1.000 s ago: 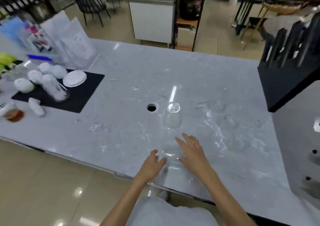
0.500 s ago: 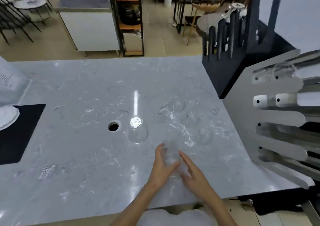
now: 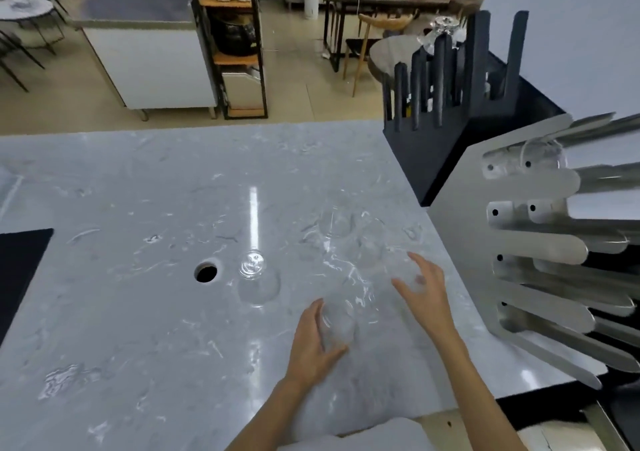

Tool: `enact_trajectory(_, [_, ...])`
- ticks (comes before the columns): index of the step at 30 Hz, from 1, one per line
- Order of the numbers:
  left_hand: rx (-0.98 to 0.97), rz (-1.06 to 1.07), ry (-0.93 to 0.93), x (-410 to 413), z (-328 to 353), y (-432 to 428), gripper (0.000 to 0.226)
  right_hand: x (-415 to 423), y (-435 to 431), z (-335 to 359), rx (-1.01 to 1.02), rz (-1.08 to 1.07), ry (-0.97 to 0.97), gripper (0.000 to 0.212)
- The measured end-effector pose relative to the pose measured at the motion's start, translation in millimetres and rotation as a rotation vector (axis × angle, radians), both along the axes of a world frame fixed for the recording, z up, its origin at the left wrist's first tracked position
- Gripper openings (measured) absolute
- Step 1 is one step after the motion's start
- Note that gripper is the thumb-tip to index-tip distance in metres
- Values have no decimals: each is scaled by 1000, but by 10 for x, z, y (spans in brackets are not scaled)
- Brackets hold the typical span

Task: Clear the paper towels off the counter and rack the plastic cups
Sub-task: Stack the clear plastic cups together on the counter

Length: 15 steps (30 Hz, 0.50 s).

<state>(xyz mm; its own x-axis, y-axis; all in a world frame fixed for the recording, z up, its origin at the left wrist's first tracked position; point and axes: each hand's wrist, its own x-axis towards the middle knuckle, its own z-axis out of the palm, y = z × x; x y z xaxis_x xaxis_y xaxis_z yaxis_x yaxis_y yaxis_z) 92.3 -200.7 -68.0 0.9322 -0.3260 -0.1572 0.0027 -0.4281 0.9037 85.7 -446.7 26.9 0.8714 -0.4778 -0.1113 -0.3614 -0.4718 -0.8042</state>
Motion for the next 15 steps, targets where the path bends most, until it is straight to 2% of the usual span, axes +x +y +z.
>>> enact_trajectory(3, [-81,2,114,67,121,94,100,-457,-130,206,422,-123,-98,57])
enact_trajectory(6, [-60,-149,42,160,327,135,97,-608,-89,411,460,-58,-149,67])
enact_trajectory(10, [-41,-341,-39,257,698,43,110,-416,241,591,361,62,-180,61])
enact_trajectory(12, [-130,-290,-46,295,856,32,119,-349,365,621,364,84,-167,62])
enact_trajectory(15, [-340,-102,-42,324,1015,46,121,-343,602,585,585,52,-188,56])
